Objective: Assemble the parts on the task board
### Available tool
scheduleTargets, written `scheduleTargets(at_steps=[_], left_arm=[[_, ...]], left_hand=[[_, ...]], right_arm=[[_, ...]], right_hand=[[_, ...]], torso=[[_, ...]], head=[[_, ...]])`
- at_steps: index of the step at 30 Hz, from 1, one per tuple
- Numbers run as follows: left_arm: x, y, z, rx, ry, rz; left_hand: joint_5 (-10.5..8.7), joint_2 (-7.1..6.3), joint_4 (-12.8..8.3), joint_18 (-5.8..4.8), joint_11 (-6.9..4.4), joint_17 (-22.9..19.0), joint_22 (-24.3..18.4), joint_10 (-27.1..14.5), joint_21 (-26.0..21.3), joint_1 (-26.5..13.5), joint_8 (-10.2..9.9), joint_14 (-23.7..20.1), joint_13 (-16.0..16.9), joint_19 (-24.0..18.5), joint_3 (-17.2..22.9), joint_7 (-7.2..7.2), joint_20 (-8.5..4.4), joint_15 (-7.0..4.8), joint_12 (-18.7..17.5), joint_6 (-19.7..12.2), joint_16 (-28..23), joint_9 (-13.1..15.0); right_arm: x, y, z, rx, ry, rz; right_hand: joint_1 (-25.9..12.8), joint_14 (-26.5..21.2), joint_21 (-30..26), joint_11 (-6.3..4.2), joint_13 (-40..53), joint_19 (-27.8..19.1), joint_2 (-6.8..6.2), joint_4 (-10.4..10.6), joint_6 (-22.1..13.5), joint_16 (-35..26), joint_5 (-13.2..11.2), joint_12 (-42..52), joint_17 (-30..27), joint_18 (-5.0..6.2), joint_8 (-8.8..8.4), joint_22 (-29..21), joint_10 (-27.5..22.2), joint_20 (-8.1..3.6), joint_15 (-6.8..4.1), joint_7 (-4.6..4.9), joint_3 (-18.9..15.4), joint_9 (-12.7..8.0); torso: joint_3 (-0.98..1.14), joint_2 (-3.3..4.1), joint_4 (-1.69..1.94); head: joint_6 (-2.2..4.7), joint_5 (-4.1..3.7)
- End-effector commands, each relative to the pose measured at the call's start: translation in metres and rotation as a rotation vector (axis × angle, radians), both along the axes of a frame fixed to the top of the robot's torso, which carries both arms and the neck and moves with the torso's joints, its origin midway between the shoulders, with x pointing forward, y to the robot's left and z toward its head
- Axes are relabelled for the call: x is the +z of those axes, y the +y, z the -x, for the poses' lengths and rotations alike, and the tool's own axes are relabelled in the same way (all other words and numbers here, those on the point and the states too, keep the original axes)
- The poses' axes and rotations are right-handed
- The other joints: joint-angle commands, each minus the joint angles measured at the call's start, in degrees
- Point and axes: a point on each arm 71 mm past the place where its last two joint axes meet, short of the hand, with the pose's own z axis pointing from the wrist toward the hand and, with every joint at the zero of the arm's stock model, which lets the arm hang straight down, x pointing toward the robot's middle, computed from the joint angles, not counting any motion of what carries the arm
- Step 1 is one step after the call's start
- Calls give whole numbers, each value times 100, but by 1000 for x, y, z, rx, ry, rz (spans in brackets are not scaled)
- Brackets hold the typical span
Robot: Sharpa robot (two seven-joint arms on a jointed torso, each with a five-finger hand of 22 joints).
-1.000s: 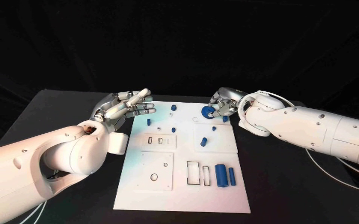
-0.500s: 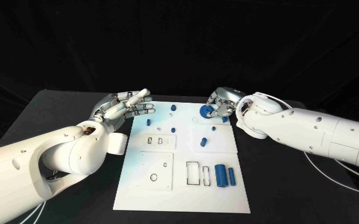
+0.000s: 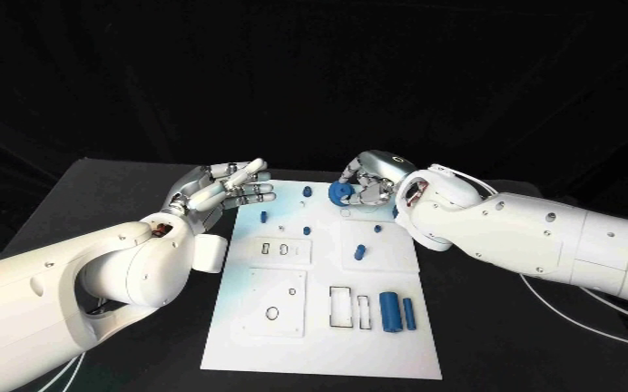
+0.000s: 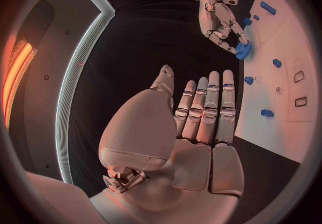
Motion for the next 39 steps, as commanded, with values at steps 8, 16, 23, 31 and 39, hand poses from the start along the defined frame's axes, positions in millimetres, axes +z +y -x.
scheduleTargets(at_steps=[8,16,23,31,39], left_arm=[[2,-4,1,-23,-10,8],[2,-5,0,-27,-10,9],[2,-6,0,-27,-10,9],[2,-6,0,-28,-10,9],[1,-6,0,-27,-9,9]], left_hand=[[19,1,-29,27,27,6,-6,-18,3,37,-38,39,-6,30,-8,24,-3,7,-20,-4,-40,-4],[19,1,-29,27,27,6,-6,-18,3,37,-38,39,-6,30,-8,24,-3,7,-20,-4,-40,-4],[19,1,-29,27,27,6,-6,-18,3,37,-38,39,-6,30,-8,24,-3,7,-20,-4,-40,-4],[19,1,-29,27,27,6,-6,-18,3,37,-38,39,-6,30,-8,24,-3,7,-20,-4,-40,-4],[19,1,-29,27,27,6,-6,-18,3,37,-38,39,-6,30,-8,24,-3,7,-20,-4,-40,-4]], right_arm=[[4,46,0,53,-91,46],[-5,66,-3,72,-77,53],[-12,76,-3,83,-56,65],[-17,82,-3,91,-37,71],[-20,83,-4,92,-24,81]], right_hand=[[-14,539,88,-11,277,82,46,-9,152,23,-11,46,1247,-110,11,84,50,-15,-29,-114,101,97],[-37,537,101,-8,281,90,33,0,144,21,-33,47,1241,-114,-10,103,48,-17,-29,-108,146,94],[-61,536,102,-1,285,91,9,6,128,20,-57,47,1237,-115,-35,108,44,-17,-25,-99,182,88],[-84,535,91,5,282,82,-11,13,119,16,-77,42,1229,-111,-53,96,36,-15,-20,-92,209,85],[-175,532,84,27,271,74,-87,45,82,12,-102,24,1218,-110,-107,96,13,-3,-3,-68,246,74]], torso=[[-6,10,16],[1,10,20],[3,9,9],[6,11,7],[4,11,4]], head=[[-17,17],[-36,32],[-47,52],[-49,50],[-63,57]])
